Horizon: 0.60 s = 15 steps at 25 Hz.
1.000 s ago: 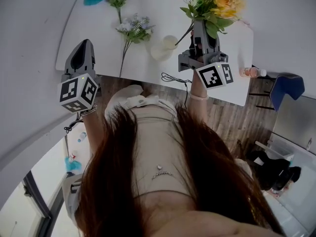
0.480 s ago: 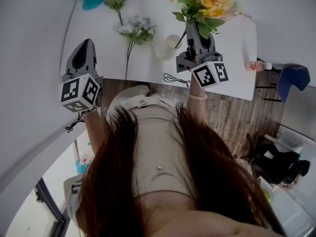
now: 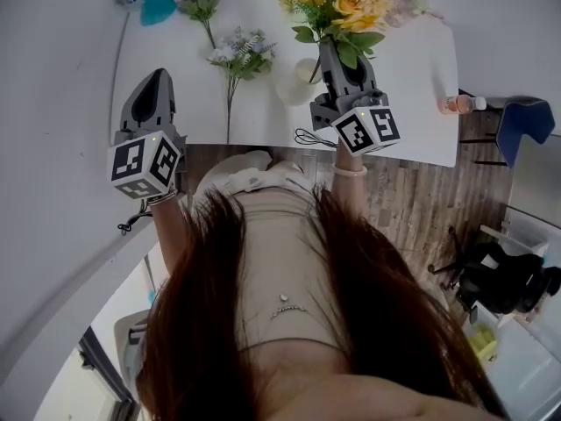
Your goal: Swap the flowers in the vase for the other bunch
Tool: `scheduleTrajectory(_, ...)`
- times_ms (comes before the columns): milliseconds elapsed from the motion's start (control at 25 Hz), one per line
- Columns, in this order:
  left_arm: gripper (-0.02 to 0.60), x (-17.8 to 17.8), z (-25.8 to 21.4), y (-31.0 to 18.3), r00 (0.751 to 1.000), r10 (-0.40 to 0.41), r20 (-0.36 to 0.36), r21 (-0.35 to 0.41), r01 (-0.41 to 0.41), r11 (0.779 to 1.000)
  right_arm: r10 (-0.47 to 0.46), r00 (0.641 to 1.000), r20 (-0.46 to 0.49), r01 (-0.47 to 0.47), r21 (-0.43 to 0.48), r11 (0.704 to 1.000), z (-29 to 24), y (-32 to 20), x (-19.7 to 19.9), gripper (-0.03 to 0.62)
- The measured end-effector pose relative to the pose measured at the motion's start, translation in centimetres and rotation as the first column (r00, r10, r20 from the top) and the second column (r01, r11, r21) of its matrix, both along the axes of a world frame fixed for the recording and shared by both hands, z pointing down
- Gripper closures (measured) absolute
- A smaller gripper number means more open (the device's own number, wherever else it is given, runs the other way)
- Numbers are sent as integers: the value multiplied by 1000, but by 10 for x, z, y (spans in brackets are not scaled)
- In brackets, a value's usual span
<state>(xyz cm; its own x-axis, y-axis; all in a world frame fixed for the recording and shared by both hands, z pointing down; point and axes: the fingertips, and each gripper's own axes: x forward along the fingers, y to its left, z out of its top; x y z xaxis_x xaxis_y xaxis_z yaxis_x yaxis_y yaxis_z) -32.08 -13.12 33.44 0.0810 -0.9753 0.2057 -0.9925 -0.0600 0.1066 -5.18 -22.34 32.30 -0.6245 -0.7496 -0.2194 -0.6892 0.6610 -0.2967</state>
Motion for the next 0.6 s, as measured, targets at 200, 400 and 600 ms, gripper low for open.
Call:
scheduleTrajectory(200,577,6,3,-5,1000,31,1,-3,-31,1000,1,999,-52,-2,-24,1000,16,5,-1,507)
scheduleTrajectory(400,576,12,3,-8,999,50,3,-5,-50,999,0,998,-69,-3,-38,999,25,6,1,507)
scheduleTrajectory(600,577,13,6,-5,999,53,0,-10,-53,999,6,993,-114,-14,-62,998,36,8,0,505)
